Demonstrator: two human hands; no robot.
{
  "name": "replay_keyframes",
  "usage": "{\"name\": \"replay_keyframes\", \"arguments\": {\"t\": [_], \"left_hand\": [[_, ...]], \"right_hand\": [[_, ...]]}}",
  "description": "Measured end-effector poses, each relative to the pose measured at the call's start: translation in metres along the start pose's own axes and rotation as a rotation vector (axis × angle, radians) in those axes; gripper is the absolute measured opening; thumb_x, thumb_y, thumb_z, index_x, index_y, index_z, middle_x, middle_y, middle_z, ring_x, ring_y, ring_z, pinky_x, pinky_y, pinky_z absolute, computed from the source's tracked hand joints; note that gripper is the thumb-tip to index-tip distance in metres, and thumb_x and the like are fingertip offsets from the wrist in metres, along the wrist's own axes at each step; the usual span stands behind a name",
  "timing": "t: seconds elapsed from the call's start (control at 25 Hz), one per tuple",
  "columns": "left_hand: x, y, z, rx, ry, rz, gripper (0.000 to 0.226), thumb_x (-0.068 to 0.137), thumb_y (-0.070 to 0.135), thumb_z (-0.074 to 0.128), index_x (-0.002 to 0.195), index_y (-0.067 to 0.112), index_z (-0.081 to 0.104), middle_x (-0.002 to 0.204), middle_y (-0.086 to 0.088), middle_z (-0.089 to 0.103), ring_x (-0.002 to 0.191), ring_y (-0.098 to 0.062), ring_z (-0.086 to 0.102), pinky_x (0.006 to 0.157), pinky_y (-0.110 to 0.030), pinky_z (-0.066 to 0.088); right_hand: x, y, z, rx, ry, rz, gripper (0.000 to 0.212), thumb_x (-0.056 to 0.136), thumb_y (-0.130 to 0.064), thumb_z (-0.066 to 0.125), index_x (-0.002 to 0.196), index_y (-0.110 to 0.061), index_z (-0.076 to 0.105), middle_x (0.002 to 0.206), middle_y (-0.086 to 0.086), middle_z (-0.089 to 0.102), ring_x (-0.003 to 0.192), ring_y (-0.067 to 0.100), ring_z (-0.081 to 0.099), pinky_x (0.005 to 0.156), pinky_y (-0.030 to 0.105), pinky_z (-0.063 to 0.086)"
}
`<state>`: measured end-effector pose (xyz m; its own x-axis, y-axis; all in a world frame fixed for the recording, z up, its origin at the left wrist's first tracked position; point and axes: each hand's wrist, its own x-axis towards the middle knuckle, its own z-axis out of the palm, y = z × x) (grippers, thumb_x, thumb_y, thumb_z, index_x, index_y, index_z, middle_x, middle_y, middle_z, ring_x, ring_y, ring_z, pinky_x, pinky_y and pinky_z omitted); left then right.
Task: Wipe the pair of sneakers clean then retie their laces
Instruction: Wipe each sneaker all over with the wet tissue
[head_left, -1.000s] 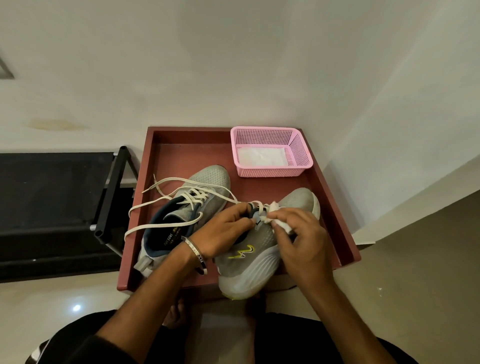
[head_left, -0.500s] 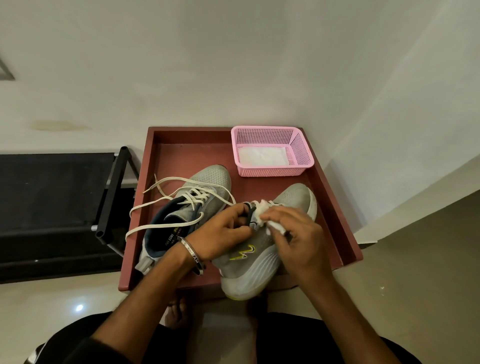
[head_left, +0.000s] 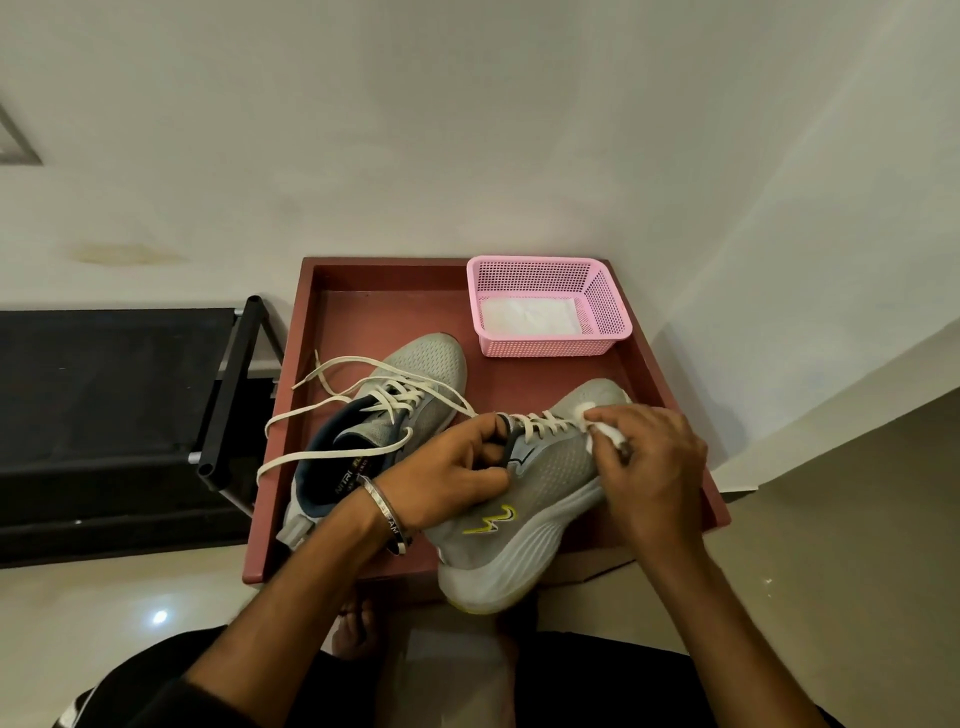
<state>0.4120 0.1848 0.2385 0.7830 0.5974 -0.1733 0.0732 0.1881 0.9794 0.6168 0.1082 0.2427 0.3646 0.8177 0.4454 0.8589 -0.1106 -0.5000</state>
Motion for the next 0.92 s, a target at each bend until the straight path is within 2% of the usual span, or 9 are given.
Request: {"name": "replay_keyframes", "arguments": {"t": [0.16, 0.24, 0.4, 0.48, 0.56, 0.64, 0.8, 0.84, 0.92], "left_hand": [[0.003, 0.002, 0.001, 0.102, -0.037, -0.030, 0.030, 0.088, -0.014, 0.048, 0.117, -0.004, 0.050, 0.078, 0.002, 0.067, 0.057, -0.001, 0.053, 0.054, -0.013, 0.040], [0.003, 0.003, 0.000, 0.098, -0.027, -0.039, 0.031, 0.087, -0.010, 0.050, 0.116, -0.003, 0.051, 0.072, 0.009, 0.067, 0.052, 0.002, 0.052, 0.050, -0.011, 0.040], [0.000, 0.004, -0.005, 0.050, -0.002, -0.053, 0.037, 0.079, 0.002, 0.049, 0.116, -0.002, 0.050, 0.072, 0.010, 0.067, 0.052, 0.002, 0.049, 0.050, -0.013, 0.039], [-0.001, 0.005, -0.005, 0.041, -0.007, -0.056, 0.037, 0.080, 0.003, 0.050, 0.116, 0.000, 0.050, 0.081, 0.005, 0.069, 0.058, -0.002, 0.051, 0.053, -0.016, 0.040], [-0.002, 0.005, -0.003, 0.052, -0.028, -0.045, 0.037, 0.081, 0.003, 0.051, 0.118, 0.000, 0.050, 0.091, -0.008, 0.068, 0.066, -0.014, 0.051, 0.057, -0.022, 0.039], [-0.001, 0.002, -0.003, 0.065, -0.043, -0.039, 0.038, 0.082, 0.003, 0.051, 0.120, -0.001, 0.048, 0.095, -0.017, 0.064, 0.074, -0.024, 0.046, 0.059, -0.029, 0.037], [0.000, 0.001, -0.004, 0.022, -0.045, -0.050, 0.040, 0.081, 0.003, 0.051, 0.121, 0.000, 0.049, 0.098, -0.016, 0.065, 0.075, -0.026, 0.047, 0.059, -0.028, 0.039], [0.001, 0.001, -0.004, 0.022, -0.044, -0.051, 0.040, 0.081, 0.003, 0.051, 0.121, 0.000, 0.049, 0.098, -0.014, 0.067, 0.074, -0.023, 0.049, 0.059, -0.026, 0.041], [0.001, 0.000, -0.005, 0.029, -0.048, -0.043, 0.039, 0.081, 0.002, 0.051, 0.120, 0.000, 0.049, 0.099, -0.012, 0.069, 0.073, -0.018, 0.054, 0.061, -0.024, 0.043]], "right_hand": [[-0.003, 0.005, -0.004, -0.002, -0.008, 0.075, 0.022, 0.081, -0.006, 0.072, 0.098, -0.019, 0.076, 0.096, -0.001, 0.074, 0.091, 0.023, 0.060, 0.078, 0.049, 0.052], [-0.010, -0.006, -0.003, 0.056, -0.063, 0.031, 0.021, 0.081, -0.007, 0.073, 0.097, -0.019, 0.076, 0.095, -0.004, 0.073, 0.092, 0.017, 0.060, 0.077, 0.046, 0.054], [-0.023, -0.020, -0.007, 0.298, -0.231, -0.060, 0.023, 0.082, -0.006, 0.074, 0.099, -0.021, 0.075, 0.098, -0.015, 0.070, 0.096, 0.005, 0.063, 0.081, 0.034, 0.055], [-0.015, -0.008, -0.007, 0.174, -0.192, -0.096, 0.025, 0.081, -0.005, 0.075, 0.100, -0.021, 0.075, 0.099, -0.010, 0.072, 0.095, 0.010, 0.063, 0.080, 0.043, 0.055], [-0.001, 0.007, -0.011, -0.002, -0.084, 0.024, 0.025, 0.080, -0.007, 0.075, 0.099, -0.022, 0.076, 0.098, -0.003, 0.074, 0.093, 0.019, 0.061, 0.078, 0.050, 0.052], [0.001, 0.009, -0.013, -0.078, -0.036, 0.145, 0.023, 0.081, -0.012, 0.075, 0.100, -0.024, 0.076, 0.097, -0.001, 0.073, 0.092, 0.024, 0.059, 0.078, 0.049, 0.051], [-0.021, -0.010, -0.017, 0.133, -0.239, 0.078, 0.021, 0.082, -0.021, 0.075, 0.100, -0.031, 0.076, 0.096, -0.006, 0.066, 0.090, 0.015, 0.060, 0.074, 0.038, 0.055], [-0.020, -0.007, -0.020, 0.128, -0.244, 0.050, 0.021, 0.081, -0.021, 0.076, 0.099, -0.031, 0.076, 0.095, -0.006, 0.067, 0.088, 0.014, 0.060, 0.073, 0.035, 0.054], [-0.005, 0.009, -0.021, -0.001, -0.129, 0.085, 0.022, 0.080, -0.018, 0.078, 0.099, -0.029, 0.076, 0.092, -0.003, 0.071, 0.088, 0.019, 0.060, 0.078, 0.036, 0.046]]}}
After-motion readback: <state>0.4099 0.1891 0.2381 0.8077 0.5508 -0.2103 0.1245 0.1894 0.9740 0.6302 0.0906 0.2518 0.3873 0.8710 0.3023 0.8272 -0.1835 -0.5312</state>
